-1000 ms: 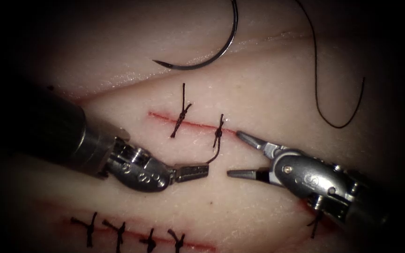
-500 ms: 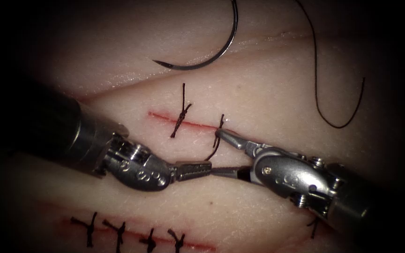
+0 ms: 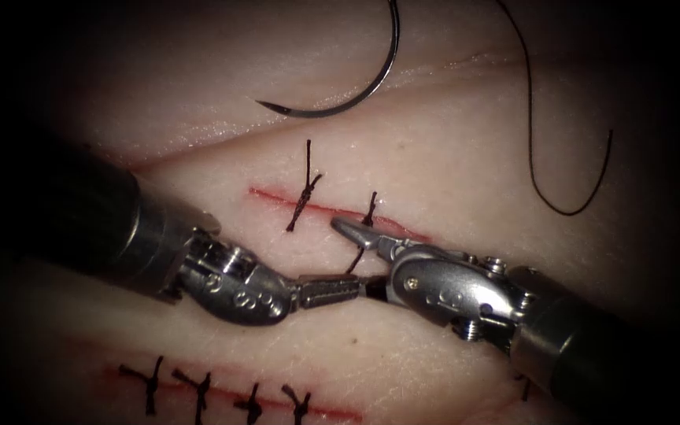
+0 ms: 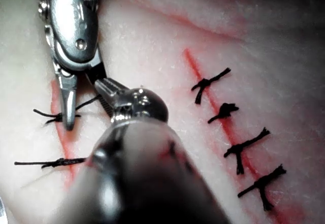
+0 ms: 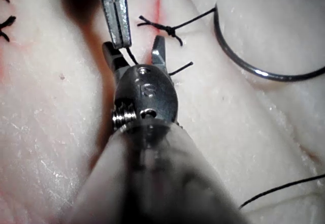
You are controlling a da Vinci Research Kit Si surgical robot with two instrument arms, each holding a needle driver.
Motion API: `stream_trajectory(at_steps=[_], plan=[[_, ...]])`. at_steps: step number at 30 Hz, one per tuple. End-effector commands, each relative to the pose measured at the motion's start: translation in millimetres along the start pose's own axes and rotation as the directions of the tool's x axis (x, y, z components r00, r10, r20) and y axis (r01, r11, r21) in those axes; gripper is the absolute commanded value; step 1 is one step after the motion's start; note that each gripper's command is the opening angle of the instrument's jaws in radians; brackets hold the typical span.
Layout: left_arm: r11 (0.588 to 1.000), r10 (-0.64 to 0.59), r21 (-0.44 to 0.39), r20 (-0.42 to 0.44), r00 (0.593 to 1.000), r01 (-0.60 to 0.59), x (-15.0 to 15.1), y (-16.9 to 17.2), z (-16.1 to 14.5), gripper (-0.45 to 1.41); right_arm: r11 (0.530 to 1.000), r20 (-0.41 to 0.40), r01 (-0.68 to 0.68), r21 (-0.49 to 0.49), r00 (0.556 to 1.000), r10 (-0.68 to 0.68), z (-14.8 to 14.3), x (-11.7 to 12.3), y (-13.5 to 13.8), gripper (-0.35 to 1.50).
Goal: Wound Closure
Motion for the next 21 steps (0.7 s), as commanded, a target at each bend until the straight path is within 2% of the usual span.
stream_trajectory(at_steps=[1, 7, 17, 20, 21], plan=[[1.0, -0.001, -0.002, 0.002, 1.0, 0.001, -0.3, 0.8, 0.5, -0.45, 1.0, -0.017, 0.006, 0.004, 1.0, -0.006, 2.3, 0.1, -0.6, 0.96], [1.0, -0.001, -0.001, 0.004, 1.0, 0.001, -0.2, 1.0, 0.4, -0.45, 1.0, -0.038, 0.017, 0.015, 0.999, -0.016, 3.8, -0.3, -0.6, 0.96], [1.0, -0.001, 0.001, 0.006, 1.0, 0.001, 0.0, 1.3, 0.3, -0.45, 1.0, -0.037, 0.019, 0.016, 0.999, -0.018, 3.6, -0.8, -0.6, 0.94], [1.0, -0.002, 0.002, 0.007, 1.0, 0.002, 0.1, 1.3, 0.3, -0.45, 1.0, -0.038, 0.02, 0.015, 0.999, -0.019, 3.7, -0.8, -0.6, 0.69], [1.0, -0.002, 0.002, 0.008, 1.0, 0.002, 0.1, 1.3, 0.3, -0.45, 1.0, -0.039, 0.021, 0.016, 0.999, -0.021, 3.7, -0.8, -0.7, 0.32]])
